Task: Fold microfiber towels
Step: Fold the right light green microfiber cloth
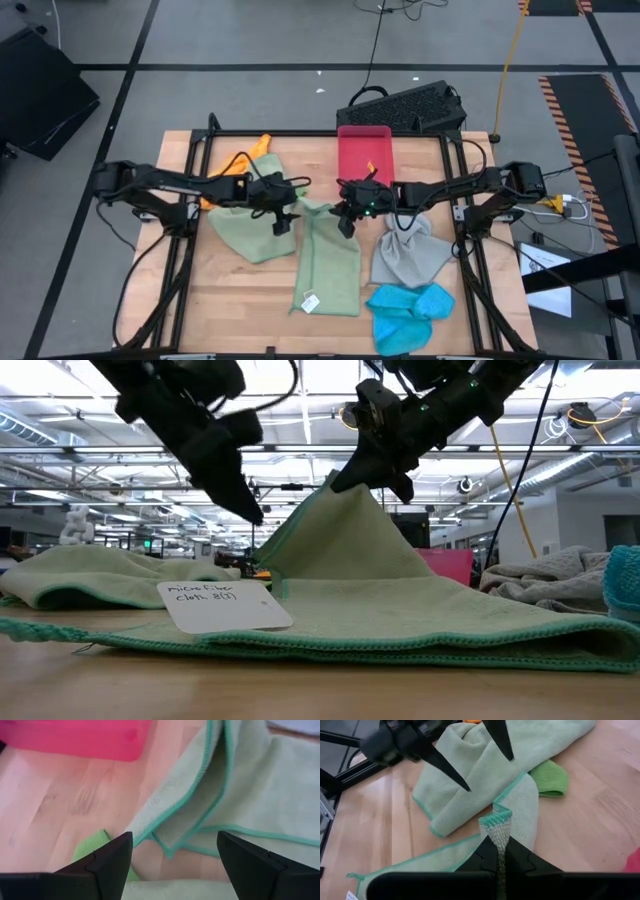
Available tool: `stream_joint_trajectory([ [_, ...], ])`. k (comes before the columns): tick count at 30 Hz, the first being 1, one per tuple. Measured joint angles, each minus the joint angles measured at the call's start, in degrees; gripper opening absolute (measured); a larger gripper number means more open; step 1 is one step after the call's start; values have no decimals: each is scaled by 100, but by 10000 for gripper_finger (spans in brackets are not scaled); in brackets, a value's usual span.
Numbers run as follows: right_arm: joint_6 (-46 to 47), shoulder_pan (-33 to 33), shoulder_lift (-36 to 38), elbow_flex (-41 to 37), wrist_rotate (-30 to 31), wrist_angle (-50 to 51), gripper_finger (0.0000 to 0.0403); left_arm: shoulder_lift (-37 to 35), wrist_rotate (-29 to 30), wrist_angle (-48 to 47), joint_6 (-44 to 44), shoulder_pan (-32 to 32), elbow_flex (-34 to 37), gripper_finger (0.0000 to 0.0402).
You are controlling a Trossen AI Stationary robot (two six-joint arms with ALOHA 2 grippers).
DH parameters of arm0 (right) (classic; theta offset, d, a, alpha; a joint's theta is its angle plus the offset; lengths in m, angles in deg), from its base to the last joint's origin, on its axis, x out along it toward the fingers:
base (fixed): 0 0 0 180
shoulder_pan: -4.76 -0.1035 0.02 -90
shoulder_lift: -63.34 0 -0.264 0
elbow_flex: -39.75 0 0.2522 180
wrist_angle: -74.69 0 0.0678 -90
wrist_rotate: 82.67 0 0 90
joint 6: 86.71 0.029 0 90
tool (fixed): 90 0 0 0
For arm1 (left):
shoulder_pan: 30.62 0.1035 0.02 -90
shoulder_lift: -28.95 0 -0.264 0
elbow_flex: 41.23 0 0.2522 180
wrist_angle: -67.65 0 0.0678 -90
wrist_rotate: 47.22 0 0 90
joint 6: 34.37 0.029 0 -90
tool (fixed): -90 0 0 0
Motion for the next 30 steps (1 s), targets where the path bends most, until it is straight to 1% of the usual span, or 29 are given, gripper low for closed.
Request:
stream_joint_trajectory([
  [6,2,51,-2,0,6,-1,0,352,2,-140,-129,46,0,289],
  [12,-6,150,-2,0,6,2,0,608,-12,-82,-302,48,2,287],
  [15,2,207,-2,0,6,2,0,628,-191,-119,-442,8,2,267],
  [19,-3,255,-2,0,6,4,0,600,-196,-387,-705,-90,2,227],
  [22,-4,266,-2,0,-3,4,0,590,-243,-623,-931,-90,2,205],
  [24,-3,266,-2,0,-8,4,0,552,-702,-539,-1138,-24,7,197],
  [26,-3,266,-2,0,-16,8,0,356,-935,-520,-1229,-11,5,194],
  [28,3,264,-2,0,-18,5,0,184,-830,-482,-1155,-61,35,194],
  [30,3,265,-4,0,-22,3,0,50,-639,-363,-1079,-46,294,195],
])
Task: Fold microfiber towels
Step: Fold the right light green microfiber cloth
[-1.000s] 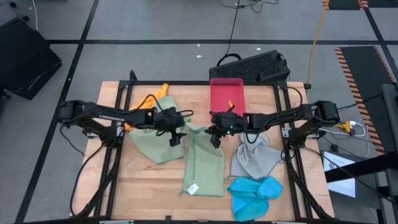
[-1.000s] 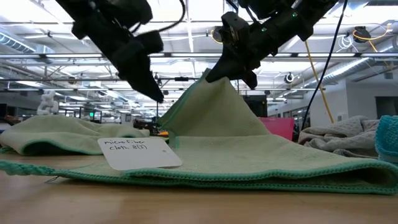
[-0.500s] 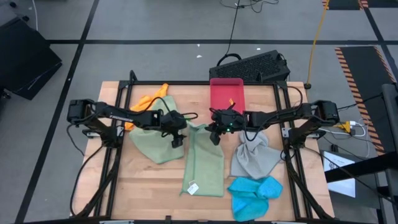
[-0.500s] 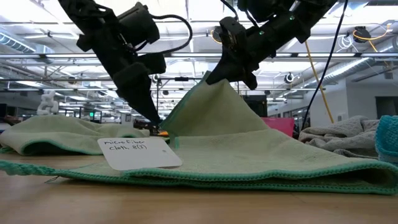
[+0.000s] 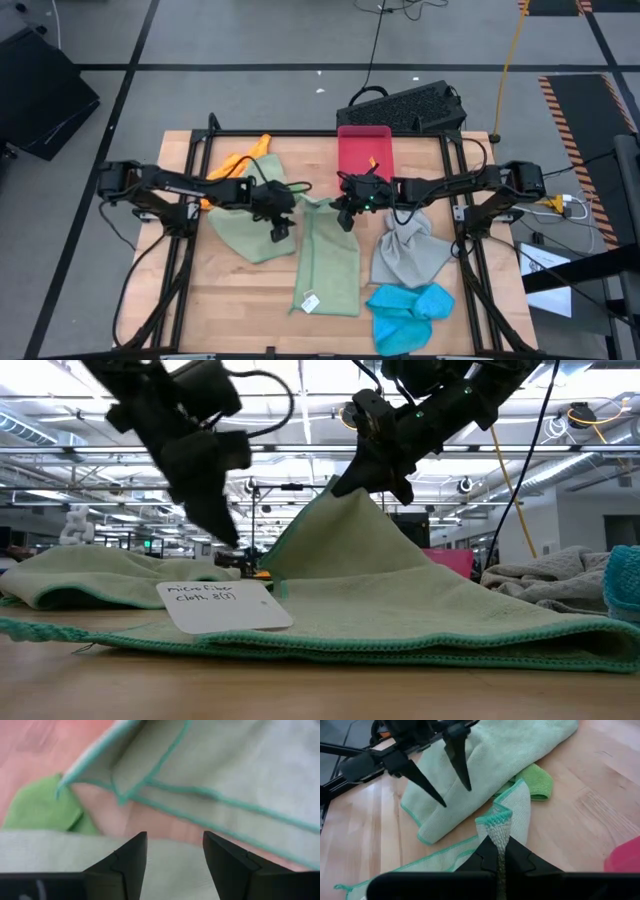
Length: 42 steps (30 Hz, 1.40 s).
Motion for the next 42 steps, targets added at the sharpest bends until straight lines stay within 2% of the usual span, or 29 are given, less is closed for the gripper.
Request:
stream_joint_trajectory([
  [5,9,2,0,0,-3,-3,0,-51,68,1255,123,110,711,195],
  [10,9,2,0,0,-5,-7,0,-52,513,2657,1054,-99,935,196],
  [13,9,2,0,0,-4,-10,0,-14,654,2960,1340,-127,941,196],
  [24,13,29,0,0,1,-51,3,705,590,3226,1684,141,947,187],
  [27,13,30,0,0,0,-51,5,876,590,3294,1683,154,947,162],
  [33,17,30,0,0,-4,-51,6,932,806,3376,1639,154,947,73],
  [35,152,30,0,0,-36,-51,6,800,800,3131,1474,154,947,37],
  [37,469,25,0,0,-304,-92,7,520,514,2812,1241,155,947,11],
  [42,1225,-93,-4,0,-1393,-792,7,-516,-411,1954,132,-120,947,8],
])
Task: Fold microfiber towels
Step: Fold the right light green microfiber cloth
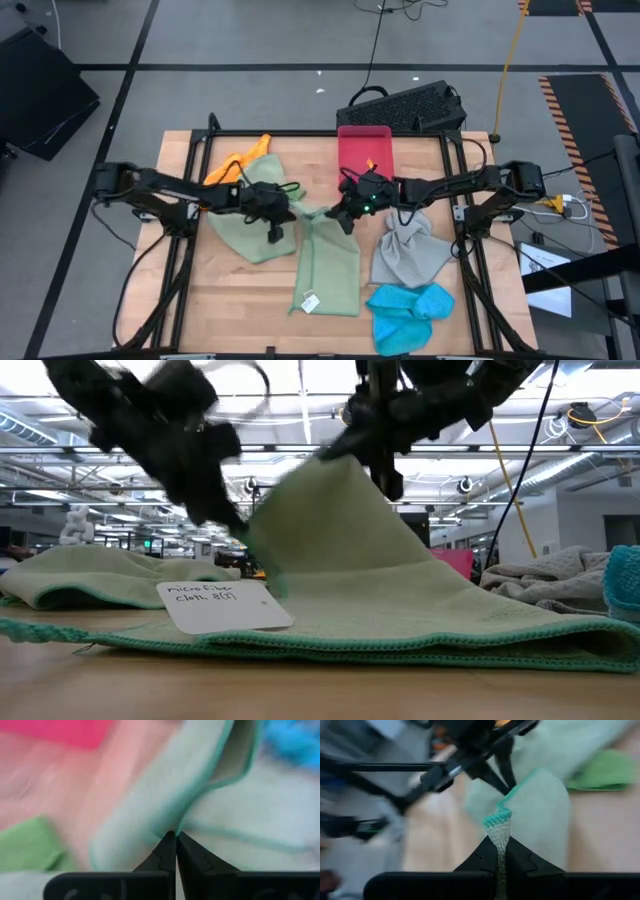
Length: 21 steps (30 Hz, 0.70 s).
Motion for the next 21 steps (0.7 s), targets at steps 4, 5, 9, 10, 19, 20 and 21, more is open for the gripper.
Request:
stream_joint_trajectory([
  [4,138,-110,0,0,-95,-337,3,-851,64,-111,-436,-324,-4,5],
  [5,113,-113,0,2,-62,-335,3,-1004,218,-199,-451,-365,-4,6],
  [9,-85,-85,0,0,356,-159,5,-1263,834,-491,-248,-336,-11,3],
  [10,-165,-56,0,0,473,-156,6,-1239,893,-608,-165,-283,-11,3],
  [19,-517,158,0,0,675,79,5,-431,905,-455,152,169,-7,4],
  [20,-526,163,0,0,675,83,5,-328,901,-447,147,207,-7,6],
  [21,-530,169,0,0,675,81,5,-217,857,-381,134,246,-7,11],
])
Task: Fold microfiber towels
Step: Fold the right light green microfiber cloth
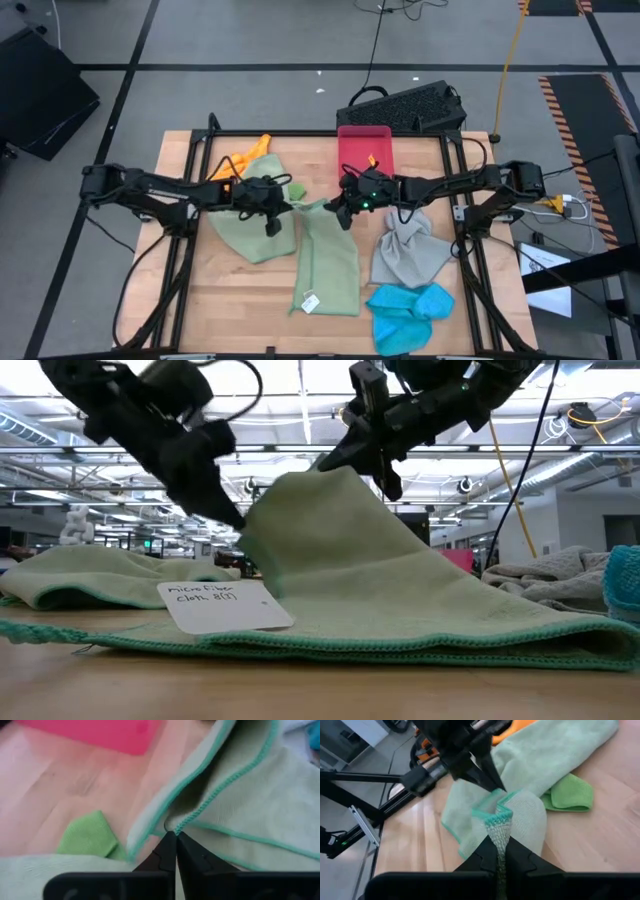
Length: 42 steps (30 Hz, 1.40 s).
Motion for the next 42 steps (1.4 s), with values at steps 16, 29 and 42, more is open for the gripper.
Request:
stream_joint_trajectory([
  [16,-88,42,0,-32,147,81,4,830,219,701,-266,44,92,150],
  [29,-85,74,0,-42,144,70,4,1173,500,1349,-354,3,85,29],
  [42,-85,61,0,-42,441,280,20,909,538,1020,-251,92,81,7],
])
